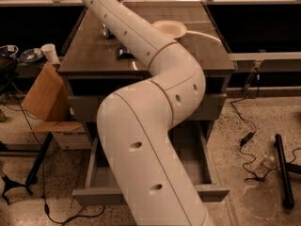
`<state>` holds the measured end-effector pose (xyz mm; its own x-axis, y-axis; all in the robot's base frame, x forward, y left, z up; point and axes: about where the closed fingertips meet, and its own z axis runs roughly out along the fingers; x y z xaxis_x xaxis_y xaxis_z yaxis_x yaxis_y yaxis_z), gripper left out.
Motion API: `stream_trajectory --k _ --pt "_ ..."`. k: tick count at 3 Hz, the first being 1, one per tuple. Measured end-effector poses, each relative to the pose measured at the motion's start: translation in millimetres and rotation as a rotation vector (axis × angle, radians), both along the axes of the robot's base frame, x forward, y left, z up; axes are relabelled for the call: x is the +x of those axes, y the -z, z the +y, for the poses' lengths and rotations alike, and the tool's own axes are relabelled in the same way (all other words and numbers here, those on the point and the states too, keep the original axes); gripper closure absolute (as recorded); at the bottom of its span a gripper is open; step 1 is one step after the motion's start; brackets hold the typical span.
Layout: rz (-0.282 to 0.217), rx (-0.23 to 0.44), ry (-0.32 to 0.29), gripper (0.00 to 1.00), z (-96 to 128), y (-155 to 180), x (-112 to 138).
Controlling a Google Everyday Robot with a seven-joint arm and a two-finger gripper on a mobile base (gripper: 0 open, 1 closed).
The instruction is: Place pepsi can into middle drawer
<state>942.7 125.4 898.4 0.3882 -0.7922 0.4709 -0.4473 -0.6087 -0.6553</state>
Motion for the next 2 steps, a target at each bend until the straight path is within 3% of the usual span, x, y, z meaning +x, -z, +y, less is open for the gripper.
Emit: stream_trajectory --k 2 --pt "-0.031 -0.086 0.021 0.0 6.2 -0.9 6.7"
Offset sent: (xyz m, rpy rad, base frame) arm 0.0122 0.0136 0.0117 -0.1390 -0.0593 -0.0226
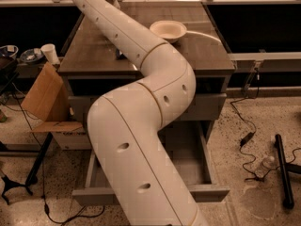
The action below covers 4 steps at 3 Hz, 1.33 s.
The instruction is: Place pepsi can into middle drawer
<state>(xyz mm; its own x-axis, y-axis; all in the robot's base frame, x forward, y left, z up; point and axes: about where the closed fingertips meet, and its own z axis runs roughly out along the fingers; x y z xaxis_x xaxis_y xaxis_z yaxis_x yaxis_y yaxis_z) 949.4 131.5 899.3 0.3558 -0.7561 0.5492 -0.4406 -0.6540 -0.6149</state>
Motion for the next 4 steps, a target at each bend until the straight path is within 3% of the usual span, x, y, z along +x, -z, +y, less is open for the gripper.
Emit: stream_trajectory --k 2,4 --pt "0.008 -0.027 -0.031 0.0 7 3 0" --pt "0.048 0.006 -0.113 0.0 17 15 -2"
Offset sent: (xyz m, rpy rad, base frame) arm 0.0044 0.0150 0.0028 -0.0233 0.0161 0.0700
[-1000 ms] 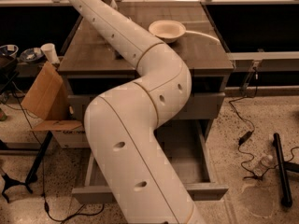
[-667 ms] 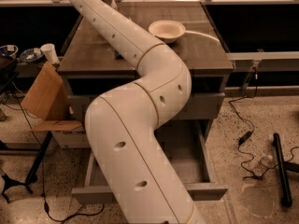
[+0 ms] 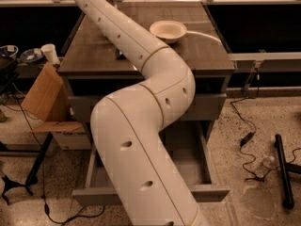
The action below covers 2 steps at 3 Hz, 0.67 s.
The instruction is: Place pepsi can into middle drawer
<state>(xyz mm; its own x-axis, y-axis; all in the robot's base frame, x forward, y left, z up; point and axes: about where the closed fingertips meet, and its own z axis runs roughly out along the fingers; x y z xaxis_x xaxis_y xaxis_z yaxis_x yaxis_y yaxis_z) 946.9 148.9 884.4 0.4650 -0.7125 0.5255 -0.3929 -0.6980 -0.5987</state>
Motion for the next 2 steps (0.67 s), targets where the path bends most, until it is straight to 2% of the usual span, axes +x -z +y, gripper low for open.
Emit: stream_trajectory --k 2 --pt "0.022 0.01 -0.026 0.0 2.1 7.1 0.4"
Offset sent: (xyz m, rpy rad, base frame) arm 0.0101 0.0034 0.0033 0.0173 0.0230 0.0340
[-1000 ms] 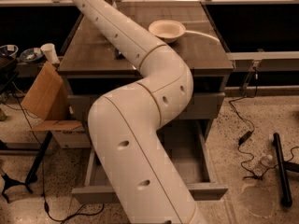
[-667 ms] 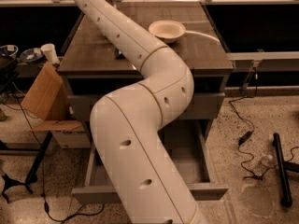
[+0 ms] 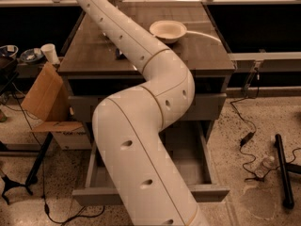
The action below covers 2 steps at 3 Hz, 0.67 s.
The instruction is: Place pepsi can into middle drawer
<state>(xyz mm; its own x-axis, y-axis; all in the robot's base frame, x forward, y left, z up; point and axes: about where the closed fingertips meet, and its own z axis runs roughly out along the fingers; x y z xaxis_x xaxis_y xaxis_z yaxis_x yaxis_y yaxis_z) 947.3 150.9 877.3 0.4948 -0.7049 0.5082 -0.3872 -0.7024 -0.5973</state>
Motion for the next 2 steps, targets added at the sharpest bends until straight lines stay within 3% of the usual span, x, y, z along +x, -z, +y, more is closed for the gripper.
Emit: stream_trajectory --k 1,2 --pt "0.003 -0.021 0.008 0.0 -1.1 1.6 1.3" --pt "0.008 -0.044 0.009 0.17 -1.4 3.2 2.0"
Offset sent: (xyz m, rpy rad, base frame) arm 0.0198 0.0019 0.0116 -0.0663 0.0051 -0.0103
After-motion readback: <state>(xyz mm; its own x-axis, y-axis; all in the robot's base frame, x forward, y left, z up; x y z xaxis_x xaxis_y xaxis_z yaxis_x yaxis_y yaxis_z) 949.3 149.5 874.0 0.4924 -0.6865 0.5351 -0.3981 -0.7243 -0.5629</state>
